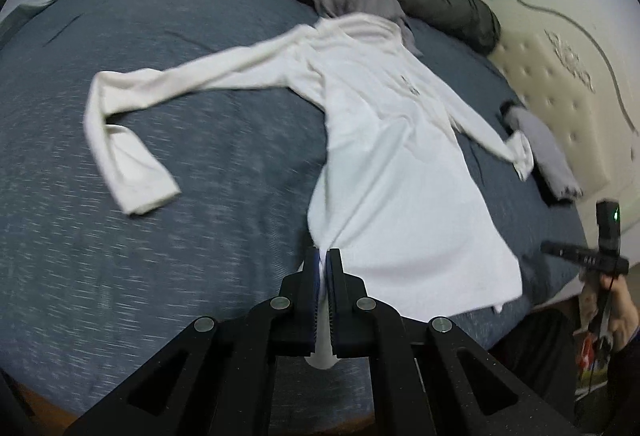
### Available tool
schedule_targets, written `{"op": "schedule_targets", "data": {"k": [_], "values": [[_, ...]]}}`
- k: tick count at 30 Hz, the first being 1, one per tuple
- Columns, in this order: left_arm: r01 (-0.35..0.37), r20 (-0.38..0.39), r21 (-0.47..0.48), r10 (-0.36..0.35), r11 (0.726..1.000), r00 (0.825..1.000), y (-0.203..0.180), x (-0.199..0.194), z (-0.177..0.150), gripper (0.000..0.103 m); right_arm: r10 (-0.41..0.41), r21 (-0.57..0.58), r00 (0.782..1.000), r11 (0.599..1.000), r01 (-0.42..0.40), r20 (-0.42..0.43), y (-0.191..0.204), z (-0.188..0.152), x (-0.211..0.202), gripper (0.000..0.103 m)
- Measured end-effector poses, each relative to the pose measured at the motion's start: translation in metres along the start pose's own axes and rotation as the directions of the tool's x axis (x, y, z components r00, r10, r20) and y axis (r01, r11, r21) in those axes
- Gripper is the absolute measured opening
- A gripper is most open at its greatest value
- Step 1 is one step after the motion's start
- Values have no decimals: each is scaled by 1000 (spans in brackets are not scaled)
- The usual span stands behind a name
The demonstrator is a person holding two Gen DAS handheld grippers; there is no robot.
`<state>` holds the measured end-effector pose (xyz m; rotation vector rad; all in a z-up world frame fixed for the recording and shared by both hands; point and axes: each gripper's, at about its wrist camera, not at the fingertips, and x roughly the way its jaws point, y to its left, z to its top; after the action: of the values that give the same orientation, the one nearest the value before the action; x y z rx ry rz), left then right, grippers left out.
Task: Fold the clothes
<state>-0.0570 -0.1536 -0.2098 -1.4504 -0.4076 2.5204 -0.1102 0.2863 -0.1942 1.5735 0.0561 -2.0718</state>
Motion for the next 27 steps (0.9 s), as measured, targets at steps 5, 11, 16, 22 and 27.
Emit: {"op": "schedule_targets", "data": {"k": [5,11,16,22,27], "values": [[-49,31,-13,49,999,998,17,-10,8,4,9,-27,998,1000,-11,-58,18,-1,19,44],[-72,50,-37,74,997,996,40,-23,14,4,35,-35,995,999,-39,-95,39,-1,41,44],[-84,58,-43,87,995,994,48,-27,18,4,38,-65,990,997,-47,-135,61,-1,60,44],[-100,67,-49,103,994,992,55,-33,21,4,58,-79,974,994,-77,-220,78,-10,89,44],[-97,73,-53,100,994,992,58,-38,21,4,92,-65,974,992,-107,-207,74,-13,88,6]]}}
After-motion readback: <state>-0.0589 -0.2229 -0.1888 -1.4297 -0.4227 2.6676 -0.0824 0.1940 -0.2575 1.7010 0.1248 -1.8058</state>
